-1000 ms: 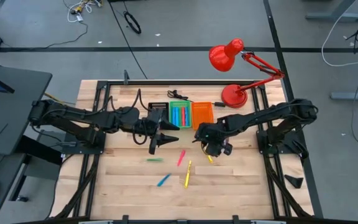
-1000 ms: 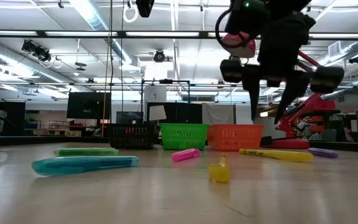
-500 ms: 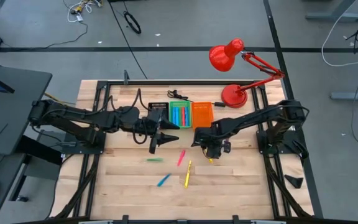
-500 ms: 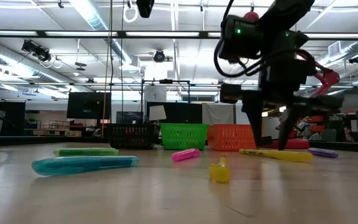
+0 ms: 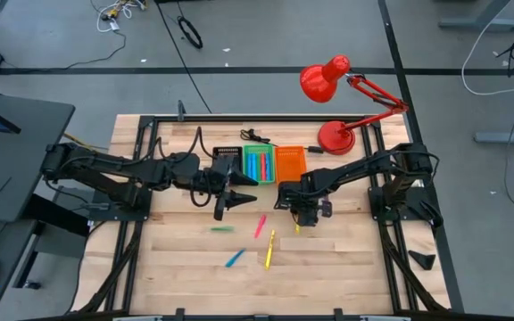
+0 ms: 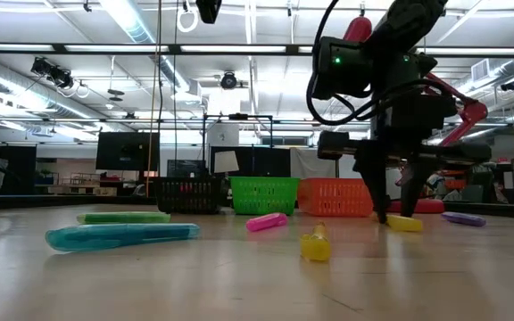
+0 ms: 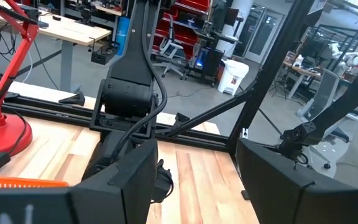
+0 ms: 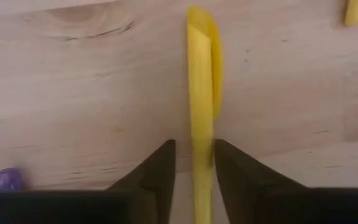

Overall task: Pick & Place Markers
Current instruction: Put the top large yellow pen into the black bin

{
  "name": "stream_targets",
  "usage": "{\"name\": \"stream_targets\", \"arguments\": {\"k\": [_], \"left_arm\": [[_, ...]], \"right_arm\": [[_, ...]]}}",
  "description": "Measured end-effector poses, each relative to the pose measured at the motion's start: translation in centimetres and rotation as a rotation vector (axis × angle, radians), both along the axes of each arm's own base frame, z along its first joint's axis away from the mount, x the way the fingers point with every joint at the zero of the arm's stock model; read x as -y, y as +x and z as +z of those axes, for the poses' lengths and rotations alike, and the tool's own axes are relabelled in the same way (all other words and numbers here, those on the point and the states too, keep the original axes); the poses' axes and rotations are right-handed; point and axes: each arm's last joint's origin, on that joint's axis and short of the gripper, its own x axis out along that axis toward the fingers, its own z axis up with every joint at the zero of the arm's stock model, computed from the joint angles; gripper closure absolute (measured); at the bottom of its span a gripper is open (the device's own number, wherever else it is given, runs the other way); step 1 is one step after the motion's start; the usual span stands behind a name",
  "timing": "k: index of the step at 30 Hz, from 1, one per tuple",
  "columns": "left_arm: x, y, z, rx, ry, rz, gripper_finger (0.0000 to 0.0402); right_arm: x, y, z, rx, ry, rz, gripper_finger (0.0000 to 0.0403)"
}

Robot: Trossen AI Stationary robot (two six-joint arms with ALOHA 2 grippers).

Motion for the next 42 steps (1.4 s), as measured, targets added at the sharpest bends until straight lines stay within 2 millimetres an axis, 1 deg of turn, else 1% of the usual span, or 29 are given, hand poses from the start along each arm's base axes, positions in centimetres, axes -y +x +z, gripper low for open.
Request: {"name": "stream_targets", "arguments": {"k": [5, 7, 11, 13, 18, 24, 26, 30, 33, 38, 42], "left_arm": [[0.0, 0.0, 0.0, 0.001, -0.008, 0.0, 0.0177], [0.0, 0.0, 0.0, 0.001, -0.008, 0.0, 0.0177], [0.1, 0.0, 0.0, 0.001, -0.008, -0.003, 0.0177], [0.1, 0.0, 0.0, 0.001, -0.009, -0.003, 0.0177], [0.1, 0.0, 0.0, 0.001, -0.008, -0.002, 0.0177], [-0.6, 0.1, 0.0, 0.001, -0.008, 0.02, 0.0177], [-0.9, 0.0, 0.1, 0.003, -0.008, 0.031, 0.0177], [-1.7, -0.2, 0.4, 0.012, -0.008, 0.057, 0.0177], [-2.1, -0.3, 0.7, 0.031, -0.008, 0.071, 0.0177], [-2.4, -0.4, 0.7, 0.034, -0.008, 0.082, 0.0177], [-2.4, -0.4, 0.7, 0.034, 0.011, 0.081, 0.0177]], "right_arm": [[-0.1, -0.1, 0.0, -0.019, 0.028, -0.025, 0.0367], [-0.1, -0.1, 0.0, -0.022, 0.044, -0.038, 0.0387], [-0.2, -0.1, -0.1, -0.023, 0.067, -0.046, 0.0385], [-0.2, -0.1, 0.0, -0.034, 0.078, -0.087, 0.0384], [-0.4, -0.5, 1.0, -0.055, 0.118, -0.232, 0.0389], [-1.0, -1.2, 3.9, 0.0, 0.16, -0.339, 0.039], [-1.3, -1.6, 5.3, 0.032, 0.187, -0.397, 0.039], [-1.8, -2.3, 8.2, 0.1, 0.296, -0.541, 0.039], [-2.0, -2.7, 10.7, 0.192, 0.396, -0.645, 0.0391], [-2.3, -3.2, 14.2, 0.348, 0.574, -0.757, 0.0391], [-2.4, -3.3, 16.4, 0.469, 0.698, -0.816, 0.0391]]}}
